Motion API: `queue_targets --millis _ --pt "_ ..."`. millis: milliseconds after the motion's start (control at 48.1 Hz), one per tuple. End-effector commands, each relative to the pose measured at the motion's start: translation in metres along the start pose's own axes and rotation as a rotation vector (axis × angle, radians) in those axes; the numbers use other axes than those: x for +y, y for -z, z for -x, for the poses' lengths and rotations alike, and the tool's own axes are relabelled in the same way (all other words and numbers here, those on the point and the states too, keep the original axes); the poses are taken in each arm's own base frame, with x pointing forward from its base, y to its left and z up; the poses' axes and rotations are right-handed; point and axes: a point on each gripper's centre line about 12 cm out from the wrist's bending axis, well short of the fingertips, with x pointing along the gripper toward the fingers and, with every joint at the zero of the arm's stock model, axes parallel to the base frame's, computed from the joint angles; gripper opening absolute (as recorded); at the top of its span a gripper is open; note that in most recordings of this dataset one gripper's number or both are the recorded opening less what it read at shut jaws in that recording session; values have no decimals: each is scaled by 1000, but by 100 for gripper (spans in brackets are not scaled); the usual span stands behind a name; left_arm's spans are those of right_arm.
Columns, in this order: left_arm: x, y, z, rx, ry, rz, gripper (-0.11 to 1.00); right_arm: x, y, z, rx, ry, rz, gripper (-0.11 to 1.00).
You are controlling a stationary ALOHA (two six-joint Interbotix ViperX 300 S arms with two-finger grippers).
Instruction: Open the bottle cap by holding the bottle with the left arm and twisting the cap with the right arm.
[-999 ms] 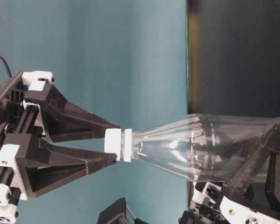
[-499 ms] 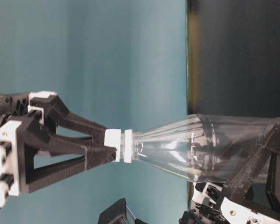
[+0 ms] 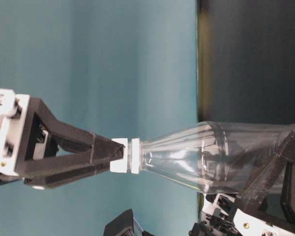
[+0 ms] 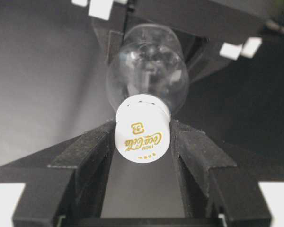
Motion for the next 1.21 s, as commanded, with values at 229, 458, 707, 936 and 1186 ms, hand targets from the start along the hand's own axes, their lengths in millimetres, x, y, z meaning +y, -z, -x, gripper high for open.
queue_targets --millis 229,458,707,936,1186 --pt "0 -5 0 -15 1 0 81 7 -2 1 -8 -4 85 37" --pt "0 -5 0 -15 1 2 81 7 0 1 -2 -5 82 37" --pt "0 -5 0 -15 1 3 81 6 5 3 1 -6 66 37" --pt "0 -5 0 -15 1 3 81 5 10 7 -6 -2 39 37" --pt "0 -4 0 -11 2 2 81 8 16 11 -19 8 37 40"
